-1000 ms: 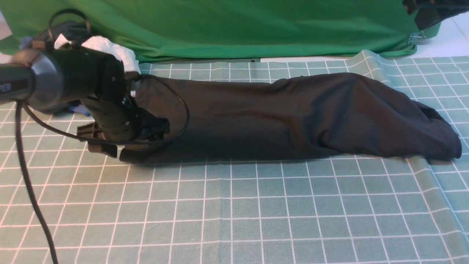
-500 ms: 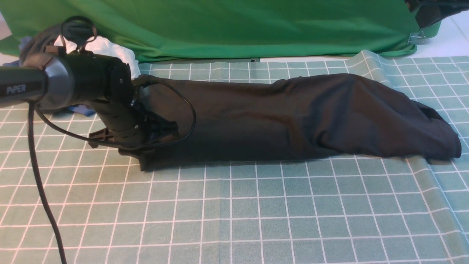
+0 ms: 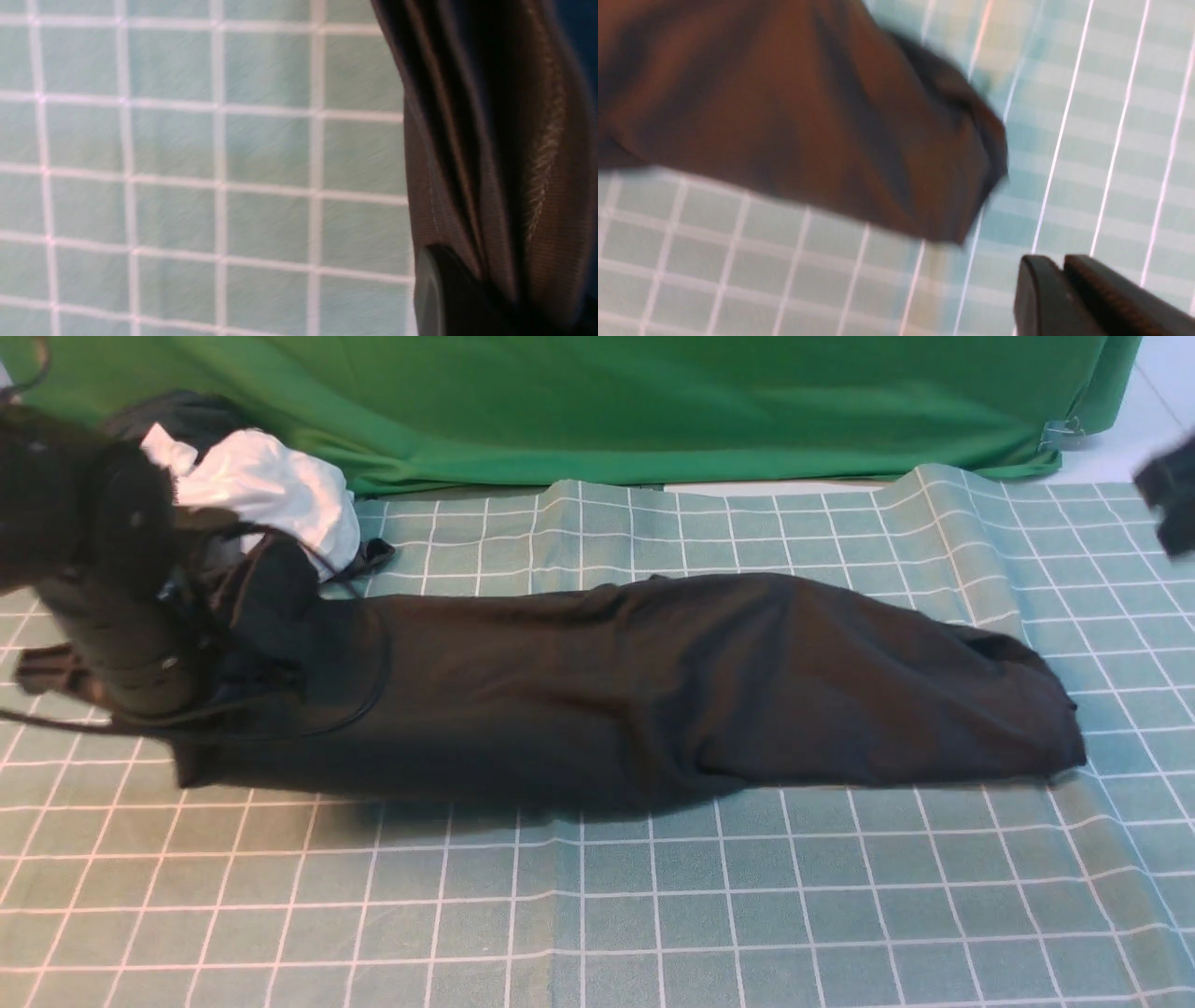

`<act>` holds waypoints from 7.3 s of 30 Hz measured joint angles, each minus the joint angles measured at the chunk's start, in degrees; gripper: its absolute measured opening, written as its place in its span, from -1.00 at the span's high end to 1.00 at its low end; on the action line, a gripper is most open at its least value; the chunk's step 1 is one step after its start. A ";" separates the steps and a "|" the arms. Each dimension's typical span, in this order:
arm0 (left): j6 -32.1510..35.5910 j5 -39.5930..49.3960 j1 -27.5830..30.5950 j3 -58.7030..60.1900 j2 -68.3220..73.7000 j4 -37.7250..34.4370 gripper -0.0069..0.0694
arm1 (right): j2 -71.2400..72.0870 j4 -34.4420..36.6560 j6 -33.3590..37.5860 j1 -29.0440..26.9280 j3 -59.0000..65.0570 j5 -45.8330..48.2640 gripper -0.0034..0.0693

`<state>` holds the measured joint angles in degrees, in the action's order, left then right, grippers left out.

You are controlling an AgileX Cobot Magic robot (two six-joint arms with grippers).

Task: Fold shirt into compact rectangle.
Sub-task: 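Pull the folded dark garment lengthwise by its ends to straighten it flat on the table, then fold the right end of the dark garment over onto its left end with the right gripper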

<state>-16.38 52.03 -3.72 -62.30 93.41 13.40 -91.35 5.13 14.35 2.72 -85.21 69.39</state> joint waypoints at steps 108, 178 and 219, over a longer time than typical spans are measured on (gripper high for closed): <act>3.32 -4.91 8.45 3.12 0.00 -3.27 0.46 | -24.61 8.57 12.98 3.19 -3.34 -13.05 0.52; 11.03 8.81 2.06 -0.31 -31.18 -17.56 0.80 | -26.45 4.37 -2.32 1.35 4.00 -8.90 -0.28; 13.76 8.56 2.06 -0.20 -31.18 -17.93 0.80 | -8.14 10.00 -2.29 1.40 -8.38 -0.01 0.77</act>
<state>-2.62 60.59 -1.66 -62.50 62.23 -4.53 -99.49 15.13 12.06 4.12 -93.59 69.38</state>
